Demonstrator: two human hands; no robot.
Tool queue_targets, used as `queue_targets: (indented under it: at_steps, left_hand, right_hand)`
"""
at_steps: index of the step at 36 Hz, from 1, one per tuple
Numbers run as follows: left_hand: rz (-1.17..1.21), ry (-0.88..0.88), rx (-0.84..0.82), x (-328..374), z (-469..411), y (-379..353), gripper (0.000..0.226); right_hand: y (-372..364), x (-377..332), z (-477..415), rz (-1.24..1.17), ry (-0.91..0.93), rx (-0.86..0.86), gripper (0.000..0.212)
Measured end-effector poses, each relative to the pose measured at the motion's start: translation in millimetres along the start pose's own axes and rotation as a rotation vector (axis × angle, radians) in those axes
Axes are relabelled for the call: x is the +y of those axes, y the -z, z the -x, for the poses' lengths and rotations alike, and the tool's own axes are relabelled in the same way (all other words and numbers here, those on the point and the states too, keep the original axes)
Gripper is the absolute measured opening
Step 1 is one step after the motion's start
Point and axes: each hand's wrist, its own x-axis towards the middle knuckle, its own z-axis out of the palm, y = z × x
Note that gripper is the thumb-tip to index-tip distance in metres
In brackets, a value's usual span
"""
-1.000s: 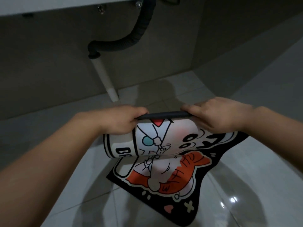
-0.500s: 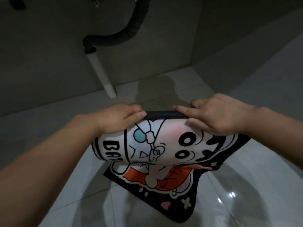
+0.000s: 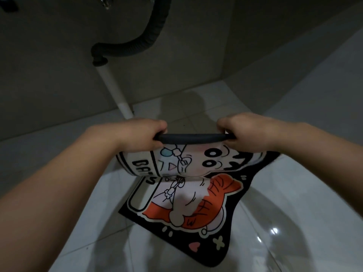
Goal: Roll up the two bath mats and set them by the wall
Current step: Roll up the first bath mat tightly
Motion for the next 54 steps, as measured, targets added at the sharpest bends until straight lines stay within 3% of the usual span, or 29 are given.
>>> queue_targets:
  at_steps: [5,12,17,24,27,32,38,41,46,49,54]
  left_hand:
    - [0.021,0.052,0.003,0.3,-2.5,-1.9,0.035]
    - [-0.164,0.012,0.136,7.8,0.1,0.9,0.028]
    - [-0.185,-0.009,0.297,6.5,0.3,-1.1,0.021]
    - [-0.032,-0.060,0.202,-3.8,5.0,-4.8,0.024]
    - [-0.021,-0.067,0.185,-3.8,4.9,-5.7,0.039]
    - [0.024,-0.060,0.135,-5.8,-1.3,-3.4,0.013]
    - [-0.026,-0.042,0.093,-8.6,-5.4,2.4,0.012]
    - [-0.074,-0.040,0.115,-1.5,-5.7,6.2,0.019]
    - [-0.047,0.003,0.198,6.4,-7.6,3.4,0.025]
    - [-0.083,0.013,0.195,9.0,-7.4,-0.5,0.036]
    - [-0.058,-0.098,0.195,3.0,-0.6,-2.4,0.025]
  right_hand:
    - [-1.7,-2.3,1.2,0.123,0.005,0.058,0.018]
    - [-9.9,8.1,5.5,0.402,0.247,0.176,0.067]
    - [0.7,5.1,13.8,0.332,0.329,0.328,0.065]
    - [-4.5,3.6,16.7,0.421,0.287,0.333,0.060]
    - [0.4,2.3,17.7,0.455,0.291,0.366,0.061]
    - [4.9,-0.3,19.2,0.304,0.177,0.288,0.057]
    - [8.3,-5.2,15.1,0.317,0.093,0.231,0.022]
    - [11.5,-7.1,13.6,0.275,0.091,0.167,0.015]
    - [12.1,-9.0,10.5,0.167,-0.005,0.170,0.022]
    - [8.3,-6.2,7.6,0.232,-0.022,0.155,0.022]
    - [-2.1,-0.7,15.6,0.451,0.204,0.264,0.063]
